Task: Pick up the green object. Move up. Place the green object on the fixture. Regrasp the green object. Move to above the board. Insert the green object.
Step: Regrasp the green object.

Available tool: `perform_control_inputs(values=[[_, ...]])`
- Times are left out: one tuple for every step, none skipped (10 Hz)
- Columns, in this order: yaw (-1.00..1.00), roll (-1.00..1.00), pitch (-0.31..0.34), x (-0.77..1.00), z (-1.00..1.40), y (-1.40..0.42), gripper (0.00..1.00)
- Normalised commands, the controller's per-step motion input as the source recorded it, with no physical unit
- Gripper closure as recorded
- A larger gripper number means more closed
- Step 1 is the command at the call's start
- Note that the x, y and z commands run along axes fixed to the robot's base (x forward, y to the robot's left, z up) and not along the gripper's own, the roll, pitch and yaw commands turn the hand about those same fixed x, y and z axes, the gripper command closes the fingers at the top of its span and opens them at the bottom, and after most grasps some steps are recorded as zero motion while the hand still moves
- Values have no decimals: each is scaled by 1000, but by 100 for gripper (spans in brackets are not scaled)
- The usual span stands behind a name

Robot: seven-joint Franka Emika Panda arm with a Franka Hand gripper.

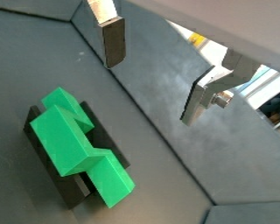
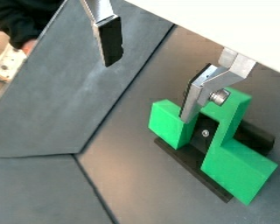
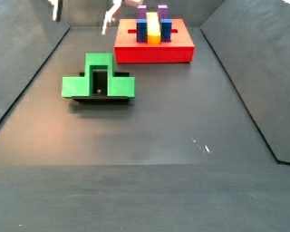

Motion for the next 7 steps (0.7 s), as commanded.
perform_control_inputs(values=[[43,314,-49,-60,-9,-377,0],[69,366,-46,-109,-191,-449,0],[66,431,-23,-163,-240,-511,0],[0,534,0,-206,-231,-529,0],[0,460,0,-169,-197,-460,0],[0,449,0,-146,-157,-431,0],[0,531,0,-106,-137,-397,0]])
